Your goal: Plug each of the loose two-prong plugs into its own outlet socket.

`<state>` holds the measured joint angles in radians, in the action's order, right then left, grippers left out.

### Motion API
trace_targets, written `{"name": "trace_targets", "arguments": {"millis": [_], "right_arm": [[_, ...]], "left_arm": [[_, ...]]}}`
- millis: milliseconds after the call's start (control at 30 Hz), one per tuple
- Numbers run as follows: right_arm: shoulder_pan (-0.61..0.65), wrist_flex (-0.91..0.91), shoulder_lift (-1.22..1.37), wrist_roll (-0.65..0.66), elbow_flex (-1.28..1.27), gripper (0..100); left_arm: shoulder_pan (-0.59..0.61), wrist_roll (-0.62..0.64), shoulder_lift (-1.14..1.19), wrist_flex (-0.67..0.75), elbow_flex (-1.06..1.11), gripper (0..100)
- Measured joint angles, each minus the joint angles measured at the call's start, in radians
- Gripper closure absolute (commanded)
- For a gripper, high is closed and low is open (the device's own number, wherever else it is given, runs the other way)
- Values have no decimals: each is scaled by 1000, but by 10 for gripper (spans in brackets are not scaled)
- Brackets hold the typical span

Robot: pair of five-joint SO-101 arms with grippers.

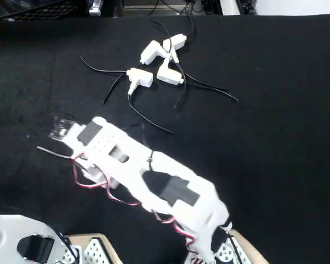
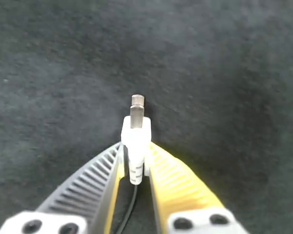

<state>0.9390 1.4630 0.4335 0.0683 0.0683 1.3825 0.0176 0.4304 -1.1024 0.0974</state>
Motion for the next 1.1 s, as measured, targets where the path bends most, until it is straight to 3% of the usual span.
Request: {"name": "trace_targets", "arguments": {"millis": [267, 500, 767, 1100], "right_arm": [[-166, -114, -359, 78, -341, 983], [-190, -308, -605, 78, -562, 950], [-190, -543, -554, 78, -687, 725], [-190, -606, -427, 133, -687, 701]], "left_arm": [[-2, 0, 0, -3, 3, 971], [80, 3, 2, -40, -80, 971], [127, -25, 15, -267, -264, 971], [138, -25, 15, -411, -423, 971]]}}
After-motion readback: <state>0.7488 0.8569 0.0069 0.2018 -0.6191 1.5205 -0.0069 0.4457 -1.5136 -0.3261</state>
